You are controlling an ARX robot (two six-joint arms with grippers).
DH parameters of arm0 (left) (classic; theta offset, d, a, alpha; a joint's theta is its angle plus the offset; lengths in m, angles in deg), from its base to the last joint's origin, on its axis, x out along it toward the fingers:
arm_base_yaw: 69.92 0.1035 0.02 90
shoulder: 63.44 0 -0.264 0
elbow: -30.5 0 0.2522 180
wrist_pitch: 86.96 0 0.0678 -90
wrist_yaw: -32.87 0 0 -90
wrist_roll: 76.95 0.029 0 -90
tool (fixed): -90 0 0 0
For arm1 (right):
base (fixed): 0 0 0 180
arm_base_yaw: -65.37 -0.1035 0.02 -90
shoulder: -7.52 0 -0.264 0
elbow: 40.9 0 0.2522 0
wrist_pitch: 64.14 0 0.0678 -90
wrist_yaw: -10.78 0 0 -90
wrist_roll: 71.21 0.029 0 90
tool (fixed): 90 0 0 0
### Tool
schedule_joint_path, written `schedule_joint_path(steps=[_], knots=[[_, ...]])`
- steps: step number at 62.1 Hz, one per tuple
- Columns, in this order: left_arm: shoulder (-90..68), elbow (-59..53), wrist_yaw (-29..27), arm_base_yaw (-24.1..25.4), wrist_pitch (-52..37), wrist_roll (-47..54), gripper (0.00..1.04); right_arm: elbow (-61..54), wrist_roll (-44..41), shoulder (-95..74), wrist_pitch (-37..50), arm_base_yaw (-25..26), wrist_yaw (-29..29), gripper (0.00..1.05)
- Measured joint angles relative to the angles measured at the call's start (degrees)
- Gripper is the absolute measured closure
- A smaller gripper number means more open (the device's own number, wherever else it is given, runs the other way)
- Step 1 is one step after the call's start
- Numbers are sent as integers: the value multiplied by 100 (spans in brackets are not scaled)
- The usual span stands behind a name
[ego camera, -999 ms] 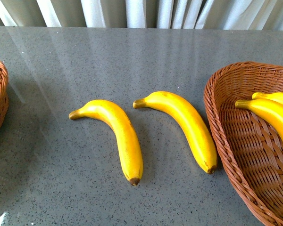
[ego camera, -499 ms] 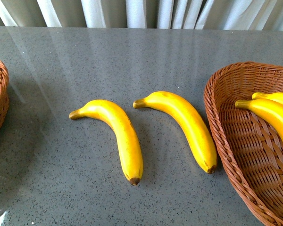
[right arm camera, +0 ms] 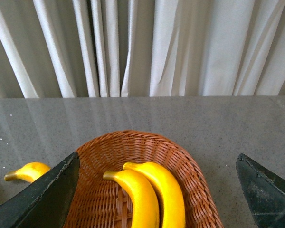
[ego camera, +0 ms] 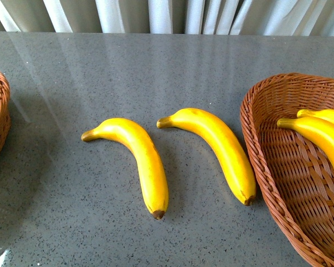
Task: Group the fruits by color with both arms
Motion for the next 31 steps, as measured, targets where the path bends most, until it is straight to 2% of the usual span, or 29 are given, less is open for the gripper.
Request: schedule_joint_path(steps=[31], knots=[[1451, 0, 0, -2, 1379, 2, 103, 0, 0, 0, 0, -2, 2, 9]])
